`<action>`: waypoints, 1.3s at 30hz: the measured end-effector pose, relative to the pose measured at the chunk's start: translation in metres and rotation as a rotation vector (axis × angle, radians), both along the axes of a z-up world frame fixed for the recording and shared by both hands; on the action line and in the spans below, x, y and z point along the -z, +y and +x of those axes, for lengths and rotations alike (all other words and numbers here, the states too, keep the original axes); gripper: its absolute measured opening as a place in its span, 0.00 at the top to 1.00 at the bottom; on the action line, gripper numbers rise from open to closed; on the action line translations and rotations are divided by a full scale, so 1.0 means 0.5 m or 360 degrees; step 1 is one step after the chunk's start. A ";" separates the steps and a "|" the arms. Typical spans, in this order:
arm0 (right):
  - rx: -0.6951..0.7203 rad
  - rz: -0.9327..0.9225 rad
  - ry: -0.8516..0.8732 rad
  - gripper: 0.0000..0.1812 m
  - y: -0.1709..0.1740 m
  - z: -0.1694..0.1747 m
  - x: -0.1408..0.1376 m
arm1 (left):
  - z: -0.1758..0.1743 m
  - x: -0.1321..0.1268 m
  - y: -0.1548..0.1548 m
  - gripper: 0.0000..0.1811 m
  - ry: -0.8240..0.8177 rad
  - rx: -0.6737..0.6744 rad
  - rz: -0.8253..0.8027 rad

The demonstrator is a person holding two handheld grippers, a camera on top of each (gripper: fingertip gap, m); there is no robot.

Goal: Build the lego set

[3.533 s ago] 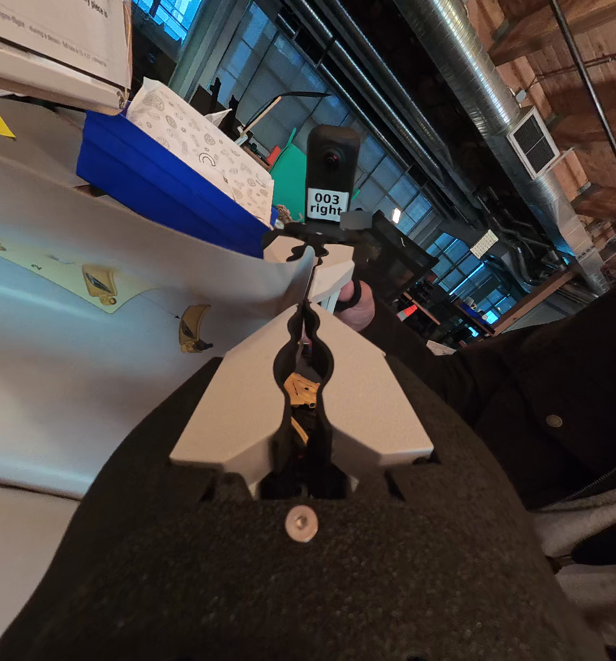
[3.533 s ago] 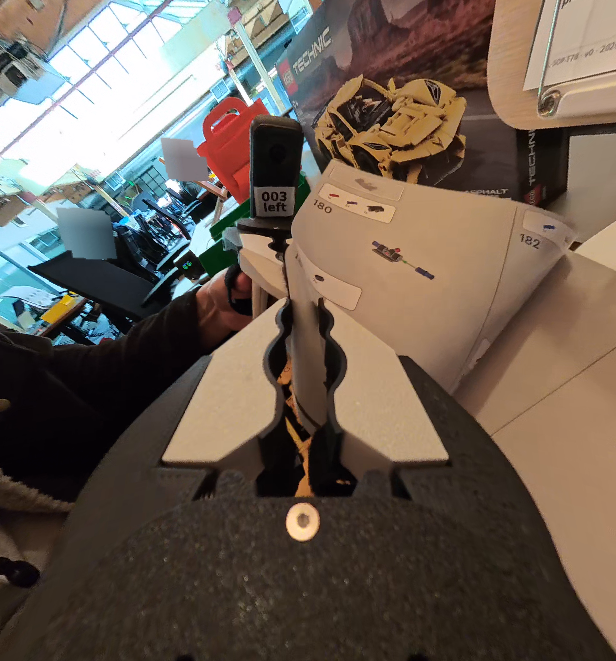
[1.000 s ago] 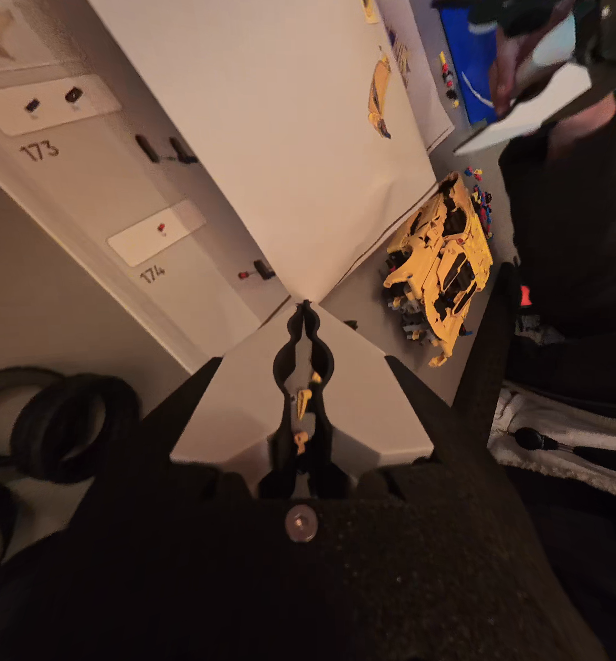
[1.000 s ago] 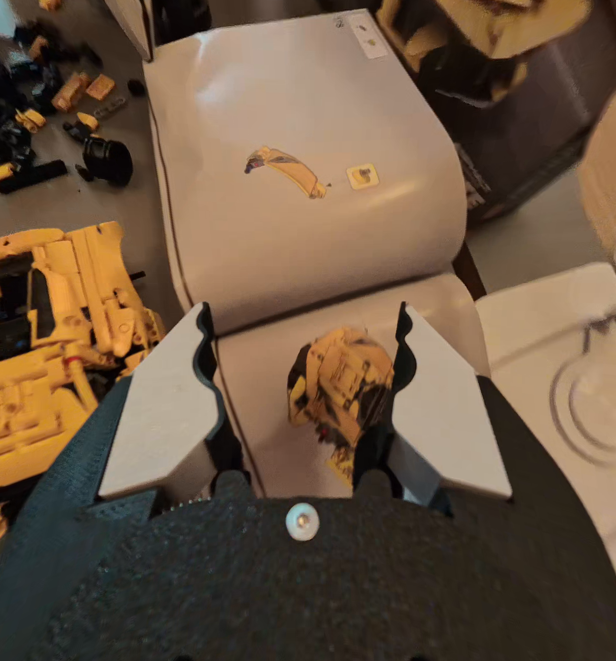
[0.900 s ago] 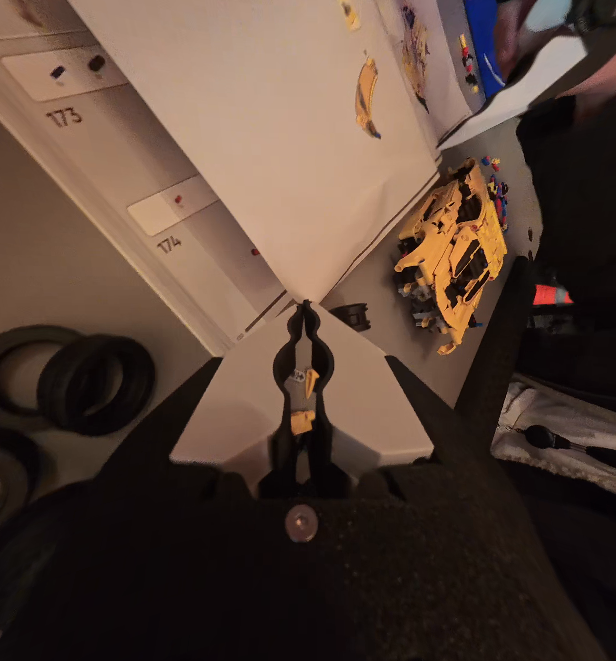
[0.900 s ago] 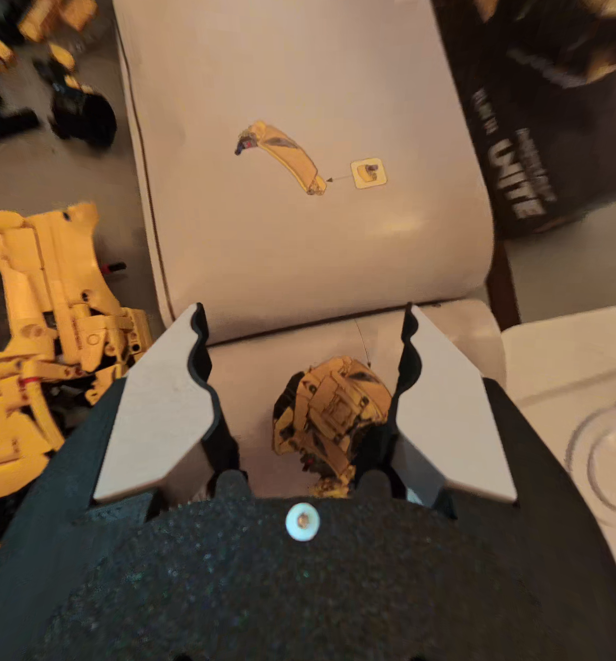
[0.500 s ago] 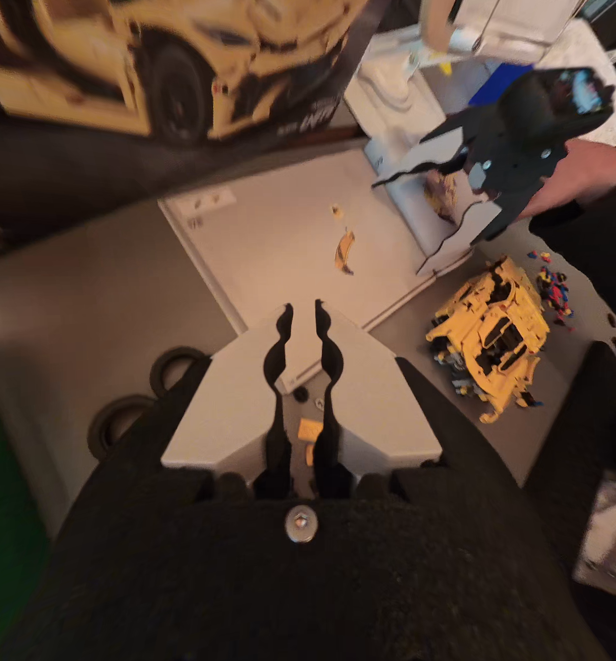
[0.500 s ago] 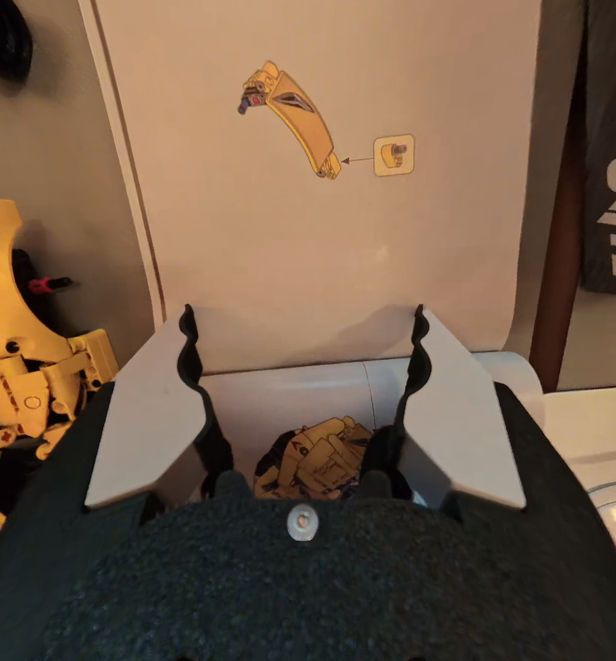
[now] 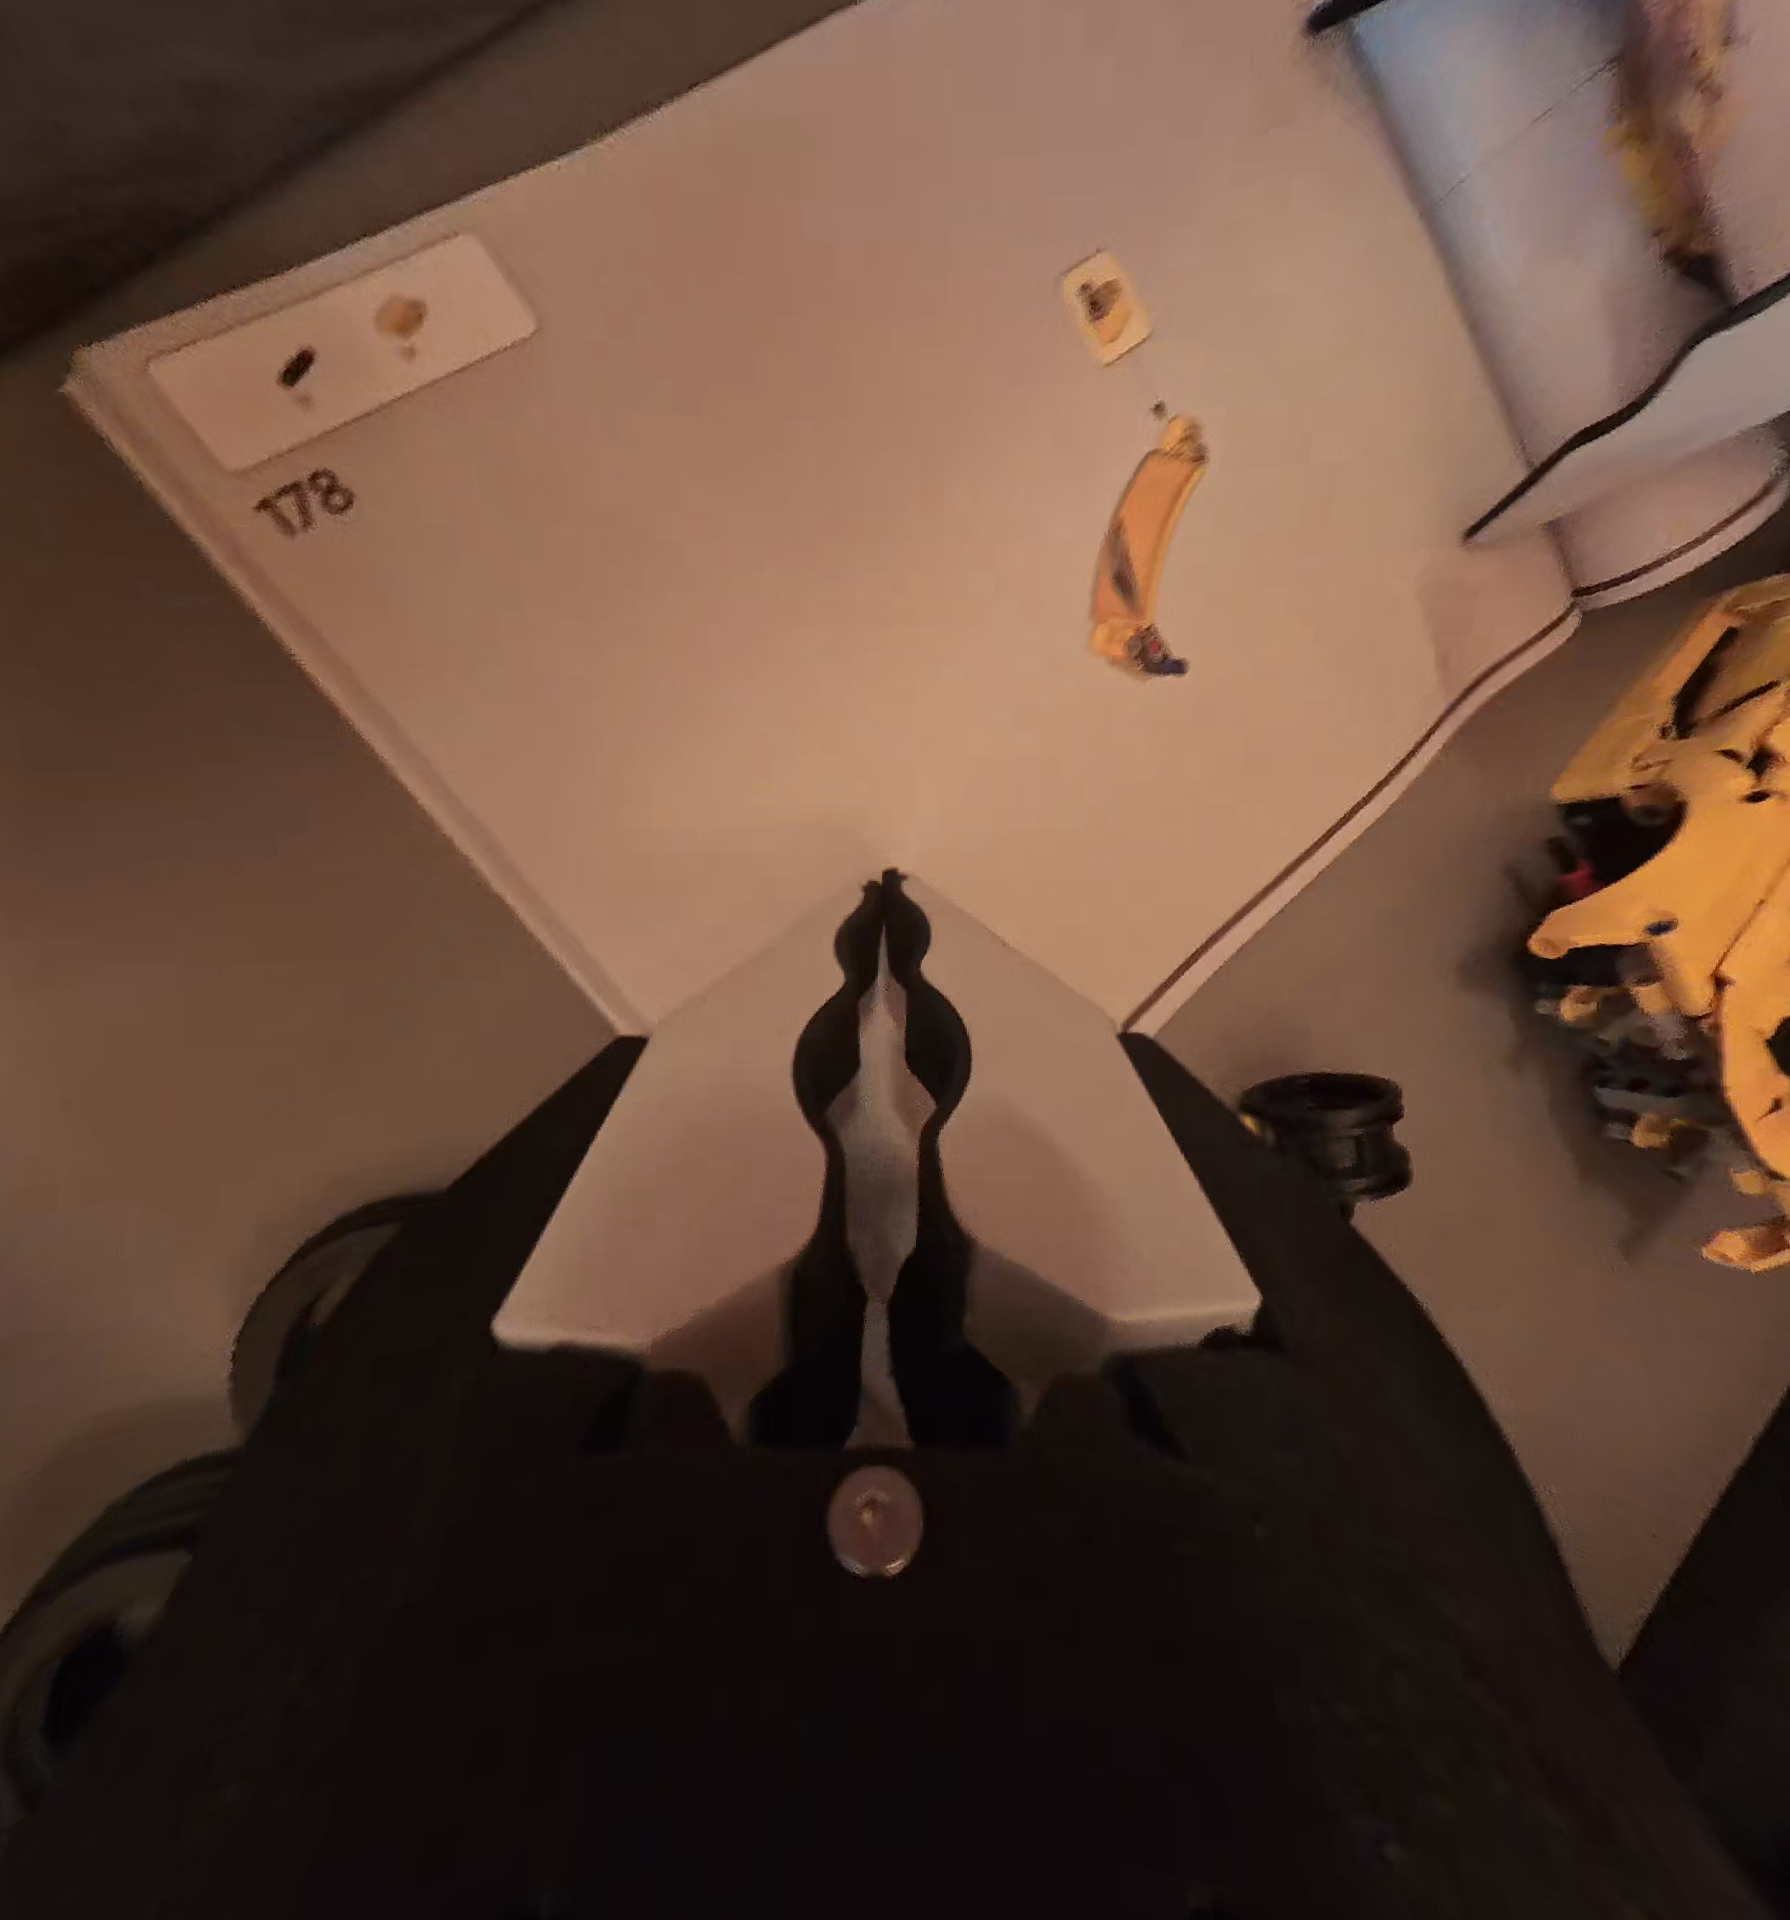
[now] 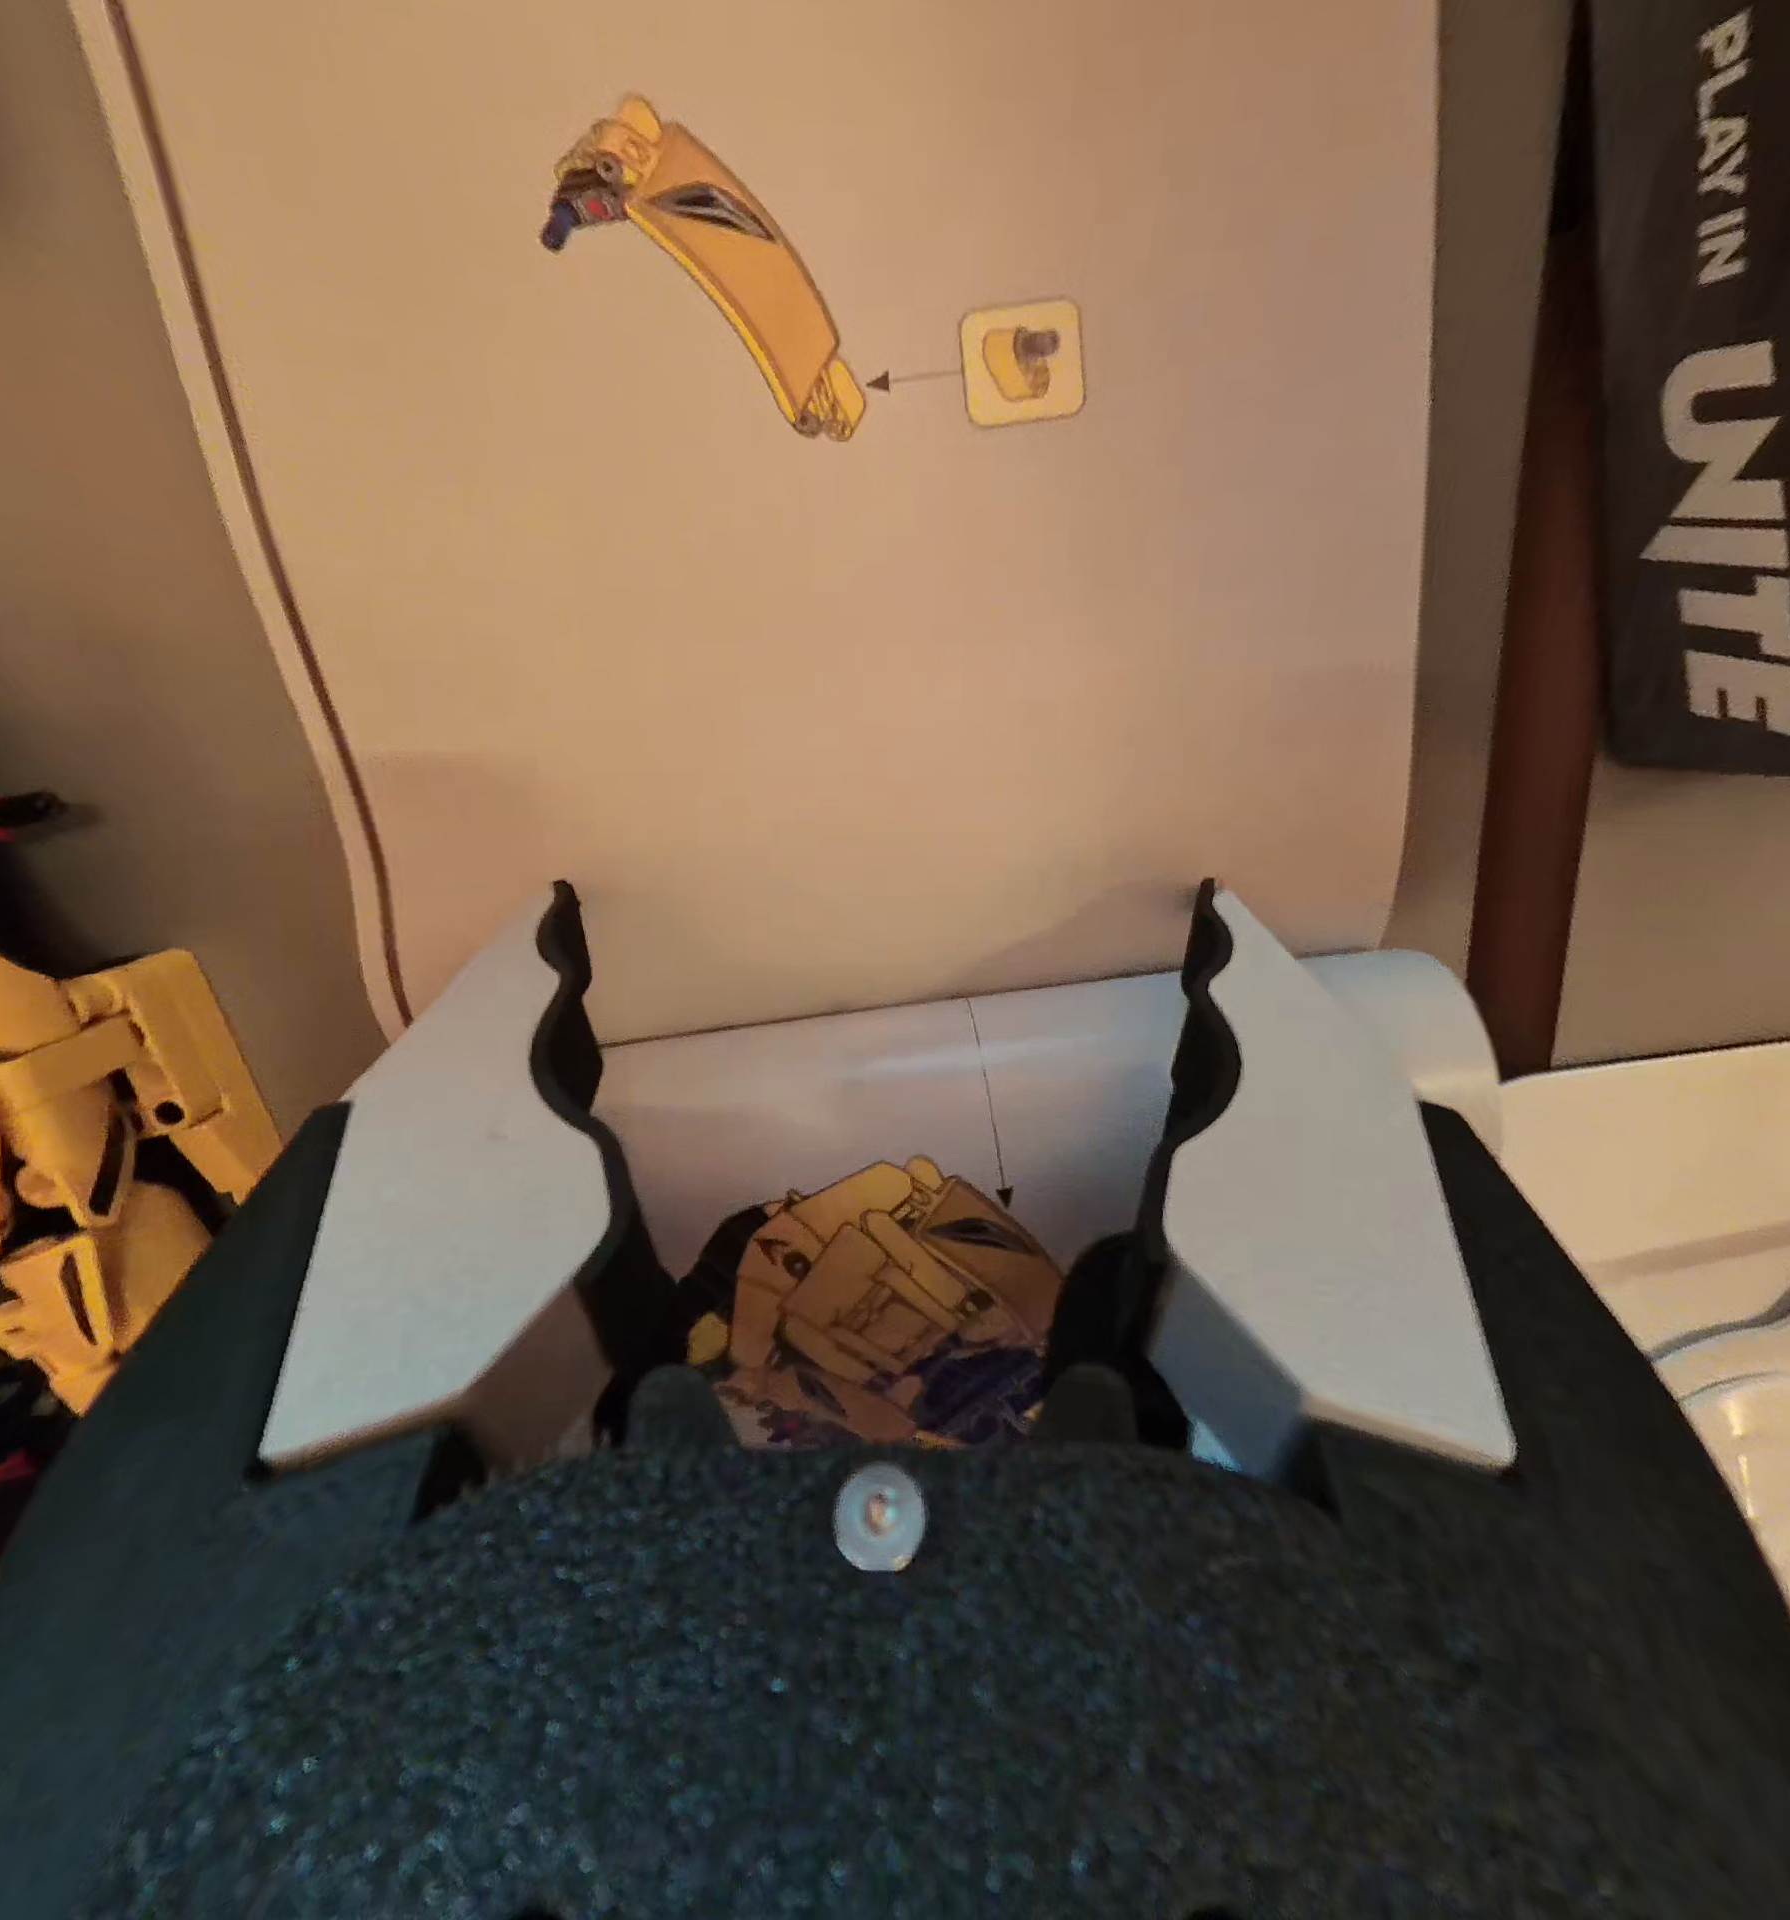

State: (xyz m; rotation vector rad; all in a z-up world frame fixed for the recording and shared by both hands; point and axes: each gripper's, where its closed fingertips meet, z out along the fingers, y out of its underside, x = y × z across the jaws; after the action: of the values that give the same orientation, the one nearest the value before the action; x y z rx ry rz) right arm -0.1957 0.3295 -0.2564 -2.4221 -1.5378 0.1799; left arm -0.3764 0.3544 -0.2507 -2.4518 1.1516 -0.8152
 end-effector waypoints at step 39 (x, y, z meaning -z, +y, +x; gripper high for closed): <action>0.0831 0.0602 0.1374 0.71 -0.463 -0.077 -0.220 | -0.082 -0.219 0.029 0.80 -0.0093 0.0070 0.0905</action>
State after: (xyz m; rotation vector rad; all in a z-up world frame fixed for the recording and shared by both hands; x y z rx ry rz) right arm -0.2344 0.0979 -0.1465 -1.9343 -0.4936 0.6490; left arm -0.4173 0.3687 -0.1409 -1.9285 1.2163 -0.4780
